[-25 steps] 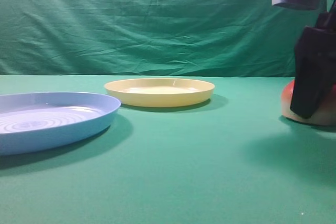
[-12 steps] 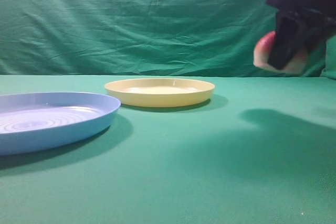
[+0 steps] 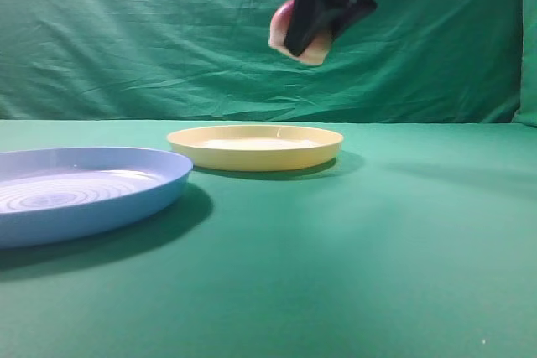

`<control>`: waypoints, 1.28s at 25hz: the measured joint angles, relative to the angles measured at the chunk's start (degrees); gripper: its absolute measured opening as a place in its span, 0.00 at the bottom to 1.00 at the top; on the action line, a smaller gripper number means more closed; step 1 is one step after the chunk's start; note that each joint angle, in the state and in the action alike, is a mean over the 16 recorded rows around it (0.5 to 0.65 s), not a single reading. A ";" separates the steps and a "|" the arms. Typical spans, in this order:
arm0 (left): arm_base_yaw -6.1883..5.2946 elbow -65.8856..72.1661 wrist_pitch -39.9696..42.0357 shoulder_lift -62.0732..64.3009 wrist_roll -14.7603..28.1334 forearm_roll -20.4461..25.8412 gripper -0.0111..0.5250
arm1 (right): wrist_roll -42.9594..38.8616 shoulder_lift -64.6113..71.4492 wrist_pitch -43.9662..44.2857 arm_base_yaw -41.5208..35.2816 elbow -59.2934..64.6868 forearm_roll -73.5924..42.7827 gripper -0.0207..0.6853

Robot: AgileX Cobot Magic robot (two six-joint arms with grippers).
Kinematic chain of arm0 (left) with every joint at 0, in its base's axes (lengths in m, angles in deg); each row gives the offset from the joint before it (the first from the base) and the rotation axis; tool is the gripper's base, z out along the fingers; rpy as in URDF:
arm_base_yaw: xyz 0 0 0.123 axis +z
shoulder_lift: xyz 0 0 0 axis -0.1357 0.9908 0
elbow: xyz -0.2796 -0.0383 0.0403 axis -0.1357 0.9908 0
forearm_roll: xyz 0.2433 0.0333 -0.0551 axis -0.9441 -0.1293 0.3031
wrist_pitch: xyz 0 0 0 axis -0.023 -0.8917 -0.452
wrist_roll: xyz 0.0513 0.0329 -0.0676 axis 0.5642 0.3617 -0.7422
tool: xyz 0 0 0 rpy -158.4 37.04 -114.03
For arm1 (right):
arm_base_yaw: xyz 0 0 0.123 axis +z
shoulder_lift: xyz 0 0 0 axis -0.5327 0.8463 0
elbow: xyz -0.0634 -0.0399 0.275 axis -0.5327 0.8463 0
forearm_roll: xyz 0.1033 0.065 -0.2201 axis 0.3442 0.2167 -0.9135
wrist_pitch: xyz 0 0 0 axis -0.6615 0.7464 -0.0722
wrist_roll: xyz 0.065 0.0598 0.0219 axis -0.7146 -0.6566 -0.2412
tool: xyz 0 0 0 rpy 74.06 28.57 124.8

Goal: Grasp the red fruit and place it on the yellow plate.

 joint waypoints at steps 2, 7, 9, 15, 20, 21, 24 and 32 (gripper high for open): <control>0.00 0.00 0.00 0.00 0.00 0.00 0.31 | 0.00 1.23 0.02 0.10 -0.70 0.01 0.54; 0.00 0.00 0.00 0.00 0.00 0.00 0.31 | 0.00 2.11 0.27 0.16 -1.59 0.01 0.75; 0.00 0.00 0.00 0.00 0.00 0.00 0.31 | 0.00 1.68 0.49 0.16 -1.77 0.01 0.83; 0.00 0.00 0.00 0.00 0.00 0.00 0.31 | 0.00 -3.34 3.14 0.01 -2.34 -0.09 0.85; 0.00 0.00 0.00 0.00 0.00 0.00 0.31 | -0.67 -10.79 8.49 -0.17 -2.83 -0.31 0.60; 0.00 0.00 0.00 0.00 0.00 0.00 0.31 | -1.12 -12.48 9.78 -0.21 -2.93 -0.38 0.54; 0.00 0.00 0.00 0.00 0.00 0.00 0.31 | -3.10 -17.88 13.59 -0.32 -2.94 -0.59 0.36; 0.00 0.00 0.00 0.00 0.00 0.00 0.31 | -10.35 -32.69 18.14 -0.32 3.59 -1.03 0.05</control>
